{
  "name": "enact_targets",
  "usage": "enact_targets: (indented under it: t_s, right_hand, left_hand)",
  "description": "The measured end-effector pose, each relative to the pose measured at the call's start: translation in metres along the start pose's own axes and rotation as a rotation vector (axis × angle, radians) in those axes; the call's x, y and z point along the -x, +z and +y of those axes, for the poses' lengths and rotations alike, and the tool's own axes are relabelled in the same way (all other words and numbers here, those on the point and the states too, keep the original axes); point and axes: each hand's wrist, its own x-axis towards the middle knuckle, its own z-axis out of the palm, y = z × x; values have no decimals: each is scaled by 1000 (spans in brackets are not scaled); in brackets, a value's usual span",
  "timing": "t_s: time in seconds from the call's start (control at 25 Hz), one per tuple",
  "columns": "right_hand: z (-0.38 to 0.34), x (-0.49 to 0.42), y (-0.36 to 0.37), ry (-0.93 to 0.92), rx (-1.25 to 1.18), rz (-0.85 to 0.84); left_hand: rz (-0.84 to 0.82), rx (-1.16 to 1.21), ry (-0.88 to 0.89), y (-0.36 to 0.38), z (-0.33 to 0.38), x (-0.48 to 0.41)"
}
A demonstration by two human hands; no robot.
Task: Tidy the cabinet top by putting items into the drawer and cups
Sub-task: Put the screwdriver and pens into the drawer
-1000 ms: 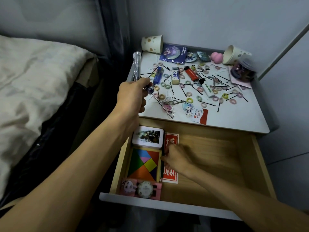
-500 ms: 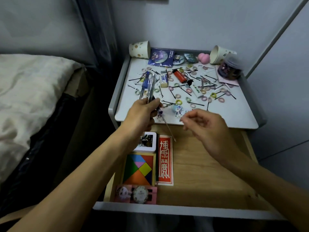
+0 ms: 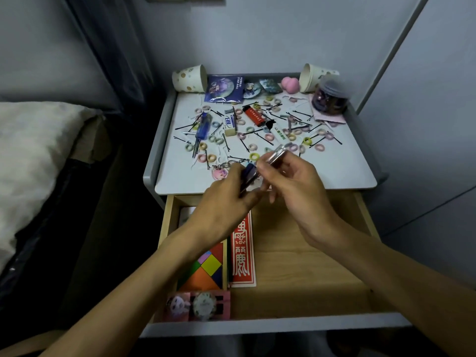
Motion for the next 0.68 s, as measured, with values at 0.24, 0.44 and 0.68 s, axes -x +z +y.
enact_targets:
  t_s: [0.24,0.44,0.68]
  right_hand:
    - [-8,-2,-11,-105,-23,2]
    - [-3,5,-13,-60,261,-180]
    - [10,13,0,35,264,-265]
  left_hand:
    - [-46,406,-123,-8,10,-2]
    - [-101,747,-129,-23,8,-2]
    - [-16,685,-119,-23,13,4]
